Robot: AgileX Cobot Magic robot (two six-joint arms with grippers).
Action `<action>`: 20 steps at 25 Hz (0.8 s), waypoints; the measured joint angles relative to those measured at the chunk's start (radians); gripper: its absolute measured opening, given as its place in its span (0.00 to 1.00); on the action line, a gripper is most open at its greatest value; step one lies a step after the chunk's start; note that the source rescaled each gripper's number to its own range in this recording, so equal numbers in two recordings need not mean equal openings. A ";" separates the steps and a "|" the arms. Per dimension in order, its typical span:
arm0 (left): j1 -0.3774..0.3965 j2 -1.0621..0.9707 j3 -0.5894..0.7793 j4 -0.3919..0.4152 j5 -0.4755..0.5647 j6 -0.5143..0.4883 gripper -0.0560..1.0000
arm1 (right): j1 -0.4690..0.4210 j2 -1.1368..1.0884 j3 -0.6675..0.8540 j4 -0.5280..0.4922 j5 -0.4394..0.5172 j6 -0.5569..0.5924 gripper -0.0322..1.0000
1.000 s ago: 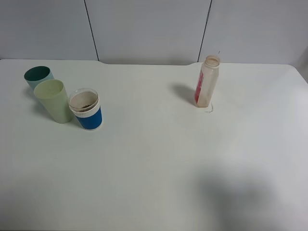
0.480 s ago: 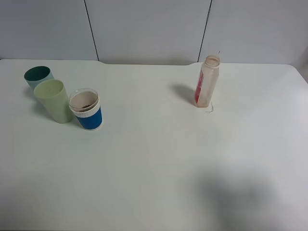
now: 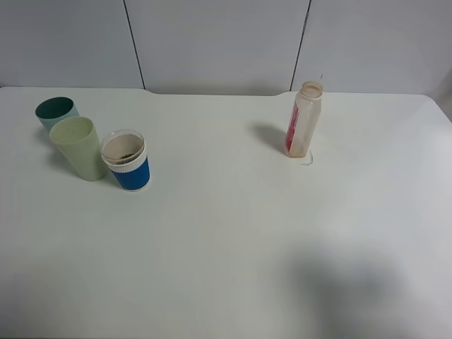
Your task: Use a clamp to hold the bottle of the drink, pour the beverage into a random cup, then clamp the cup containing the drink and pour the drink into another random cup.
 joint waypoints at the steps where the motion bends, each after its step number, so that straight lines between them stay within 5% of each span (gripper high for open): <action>1: 0.000 0.000 0.000 0.000 0.000 0.000 0.69 | 0.000 0.000 0.000 0.000 0.000 0.000 0.98; 20: -0.001 0.000 0.000 -0.021 0.000 0.026 0.69 | 0.000 0.000 0.000 0.000 0.000 0.000 0.98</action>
